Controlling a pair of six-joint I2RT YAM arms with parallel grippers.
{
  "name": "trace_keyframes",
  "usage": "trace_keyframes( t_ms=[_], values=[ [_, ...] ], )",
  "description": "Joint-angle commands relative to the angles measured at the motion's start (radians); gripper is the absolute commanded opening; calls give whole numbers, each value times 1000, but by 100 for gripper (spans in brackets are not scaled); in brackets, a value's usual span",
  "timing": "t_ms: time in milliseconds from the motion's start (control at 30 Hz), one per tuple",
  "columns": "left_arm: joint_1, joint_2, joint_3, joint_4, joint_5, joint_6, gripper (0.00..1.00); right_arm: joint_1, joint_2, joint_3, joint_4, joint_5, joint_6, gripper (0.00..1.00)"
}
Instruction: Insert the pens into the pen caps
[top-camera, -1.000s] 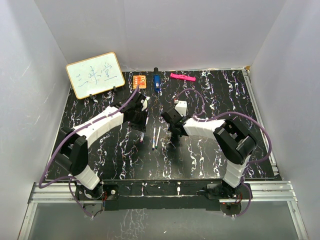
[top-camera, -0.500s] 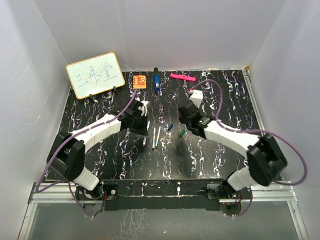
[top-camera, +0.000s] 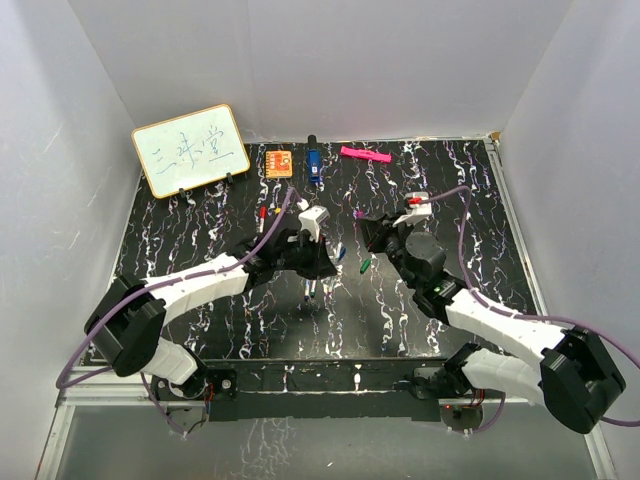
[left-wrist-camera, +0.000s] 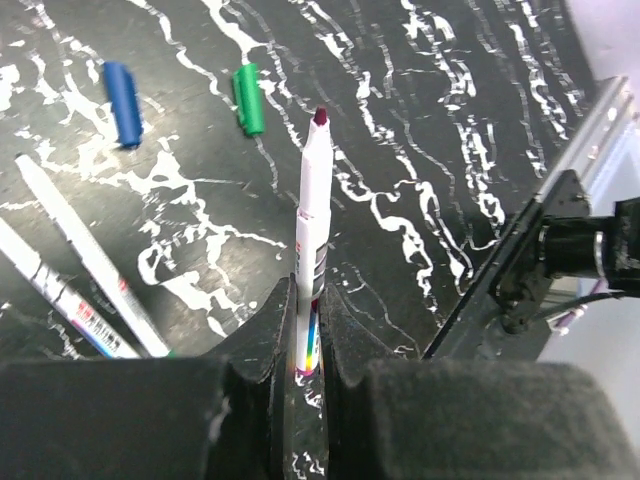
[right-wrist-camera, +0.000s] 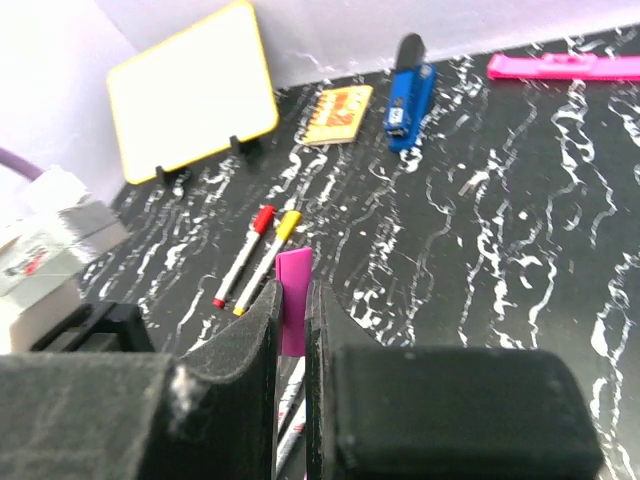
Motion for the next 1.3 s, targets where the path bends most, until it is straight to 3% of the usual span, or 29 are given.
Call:
trace_keyframes(
  t_ms=[0,633,1267],
  values=[
    [-5,-47,-39,251,101,-46,0,0,-42,-25,242,-103,-35,0],
    [-10,-44,-34,403,157,-87,0,-1,-32,-106,457,-136,-1,0],
    [-15,-74,-45,428,193,-93,0,0,-12,-94,455,-102,-15,0]
  ],
)
